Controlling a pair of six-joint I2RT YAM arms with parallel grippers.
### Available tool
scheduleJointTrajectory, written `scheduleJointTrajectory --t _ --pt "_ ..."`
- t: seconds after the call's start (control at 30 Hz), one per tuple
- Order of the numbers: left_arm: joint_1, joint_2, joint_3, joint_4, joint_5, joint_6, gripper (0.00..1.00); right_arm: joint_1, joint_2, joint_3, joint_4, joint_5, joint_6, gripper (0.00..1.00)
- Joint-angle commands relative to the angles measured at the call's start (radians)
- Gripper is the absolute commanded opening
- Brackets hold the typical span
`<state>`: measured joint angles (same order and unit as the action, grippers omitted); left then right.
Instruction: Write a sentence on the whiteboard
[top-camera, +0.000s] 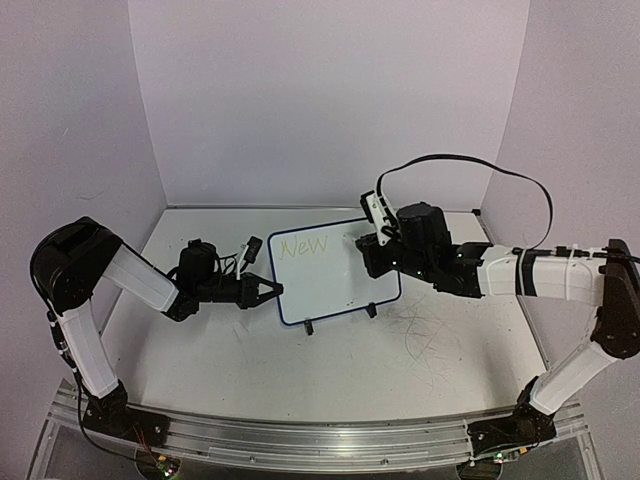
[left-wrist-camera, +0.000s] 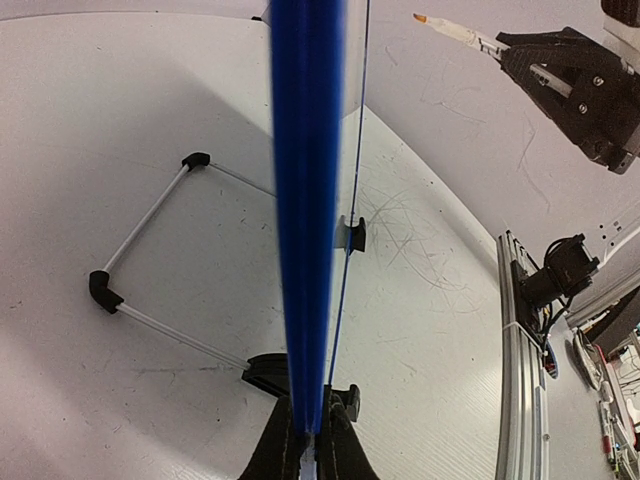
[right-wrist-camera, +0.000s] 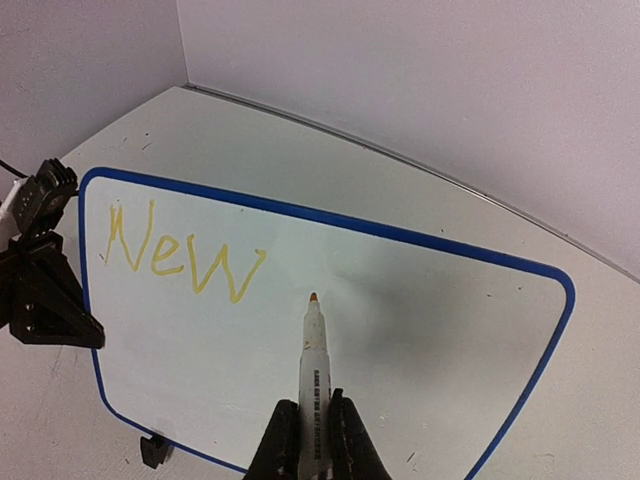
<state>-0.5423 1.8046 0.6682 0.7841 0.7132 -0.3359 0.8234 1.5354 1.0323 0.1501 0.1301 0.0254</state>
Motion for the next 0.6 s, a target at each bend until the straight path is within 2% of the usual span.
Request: scheduleJointTrajectory --t 0.0,0.57 --pt "0.007 -0.011 0.027 -0.045 -0.055 0.023 0.0 -0.006 0.018 0.008 0.062 -0.02 0.029 0.0" --pt "0.007 -0.005 0.033 -0.046 -0.048 0.026 0.0 -0.028 0.06 0.042 0.077 0.008 0.044 0.0"
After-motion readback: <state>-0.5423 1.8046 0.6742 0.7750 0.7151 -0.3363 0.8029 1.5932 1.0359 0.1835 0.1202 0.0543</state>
